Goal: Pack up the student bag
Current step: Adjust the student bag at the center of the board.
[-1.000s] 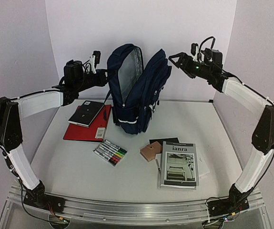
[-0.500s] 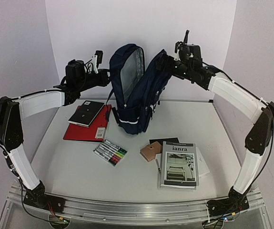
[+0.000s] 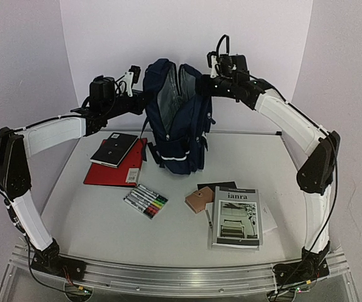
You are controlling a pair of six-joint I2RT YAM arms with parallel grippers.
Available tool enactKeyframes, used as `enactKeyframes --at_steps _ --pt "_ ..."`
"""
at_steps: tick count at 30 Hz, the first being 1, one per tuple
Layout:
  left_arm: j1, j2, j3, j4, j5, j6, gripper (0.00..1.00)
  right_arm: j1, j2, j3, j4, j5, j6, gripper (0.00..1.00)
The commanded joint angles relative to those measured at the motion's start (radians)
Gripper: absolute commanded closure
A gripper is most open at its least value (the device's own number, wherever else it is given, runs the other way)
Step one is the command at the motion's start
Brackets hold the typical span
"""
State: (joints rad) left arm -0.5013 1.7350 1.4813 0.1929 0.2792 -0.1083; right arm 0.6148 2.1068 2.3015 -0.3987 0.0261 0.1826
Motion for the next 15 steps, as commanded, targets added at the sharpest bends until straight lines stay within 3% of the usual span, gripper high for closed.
enactKeyframes --at_steps 1,6,11,15 --pt "0.003 -0.068 0.085 -0.036 -0.058 0.179 1.00 0.010 -0.042 0.094 0.161 -0.140 -0.256 1.00" --pt "0.003 -0.071 0.028 -0.039 -0.072 0.146 1.00 0.010 -0.079 -0.095 0.190 -0.068 -0.239 1.00" --pt "0.009 -0.078 -0.096 -0.001 -0.171 -0.085 1.00 0.010 -0.122 -0.318 0.213 0.129 -0.002 1.00" --pt "0.020 -0.075 -0.140 -0.010 -0.161 -0.202 1.00 0.010 -0.165 -0.438 0.258 0.111 0.087 1.00"
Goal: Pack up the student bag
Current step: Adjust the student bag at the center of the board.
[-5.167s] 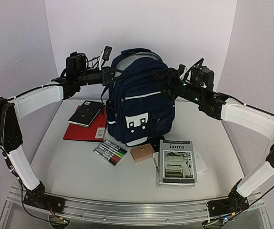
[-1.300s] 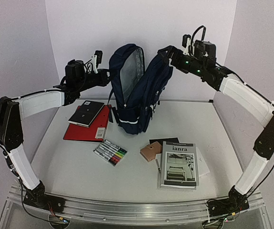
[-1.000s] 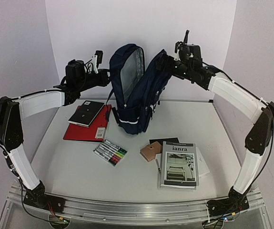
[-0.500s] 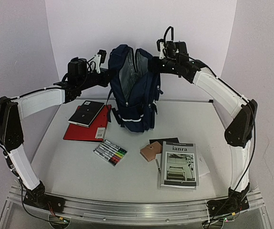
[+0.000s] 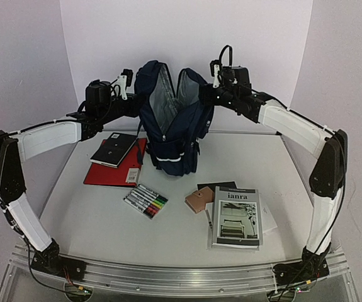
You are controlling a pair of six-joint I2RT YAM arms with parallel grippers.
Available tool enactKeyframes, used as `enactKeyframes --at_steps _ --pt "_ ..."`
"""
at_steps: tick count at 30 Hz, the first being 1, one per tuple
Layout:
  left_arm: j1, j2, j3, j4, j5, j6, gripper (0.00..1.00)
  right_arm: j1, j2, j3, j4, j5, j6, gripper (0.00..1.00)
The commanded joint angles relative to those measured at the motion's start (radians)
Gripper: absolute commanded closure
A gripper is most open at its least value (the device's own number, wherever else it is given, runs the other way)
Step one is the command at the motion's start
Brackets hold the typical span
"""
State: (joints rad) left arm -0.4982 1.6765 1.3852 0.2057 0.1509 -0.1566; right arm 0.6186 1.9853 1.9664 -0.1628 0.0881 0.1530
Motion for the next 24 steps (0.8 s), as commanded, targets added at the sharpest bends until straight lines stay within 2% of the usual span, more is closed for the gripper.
enactKeyframes --at_steps 1,3,5,10,13,16,20,22,24 --pt "0.019 -0.013 -0.035 -0.037 -0.001 -0.162 0.99 0.006 -0.050 -0.114 0.032 0.033 0.123 1.00" --pt "0.026 -0.005 0.003 -0.091 0.057 -0.169 0.95 0.006 -0.059 -0.114 0.038 0.019 0.127 1.00" --pt "0.038 -0.003 0.041 -0.152 0.114 -0.189 0.86 0.006 -0.066 -0.103 0.039 0.016 0.128 1.00" --pt "0.078 -0.080 0.004 -0.204 0.195 -0.223 0.30 0.006 -0.078 -0.080 0.038 0.029 0.145 1.00" --pt "0.111 -0.149 -0.065 -0.258 0.234 -0.217 0.14 0.006 -0.079 -0.069 0.037 0.031 0.155 1.00" --pt "0.165 -0.211 -0.125 -0.330 0.295 -0.192 0.07 0.006 -0.076 -0.059 0.036 0.030 0.161 1.00" --pt "0.262 -0.279 -0.200 -0.413 0.318 -0.169 0.03 0.006 -0.073 -0.052 0.033 0.027 0.164 1.00" --pt "0.289 -0.282 -0.230 -0.448 0.232 -0.140 0.03 0.006 -0.069 -0.051 0.033 0.019 0.168 1.00" --pt "0.294 -0.231 -0.215 -0.501 0.077 -0.087 0.02 0.006 -0.063 -0.047 0.032 0.006 0.170 1.00"
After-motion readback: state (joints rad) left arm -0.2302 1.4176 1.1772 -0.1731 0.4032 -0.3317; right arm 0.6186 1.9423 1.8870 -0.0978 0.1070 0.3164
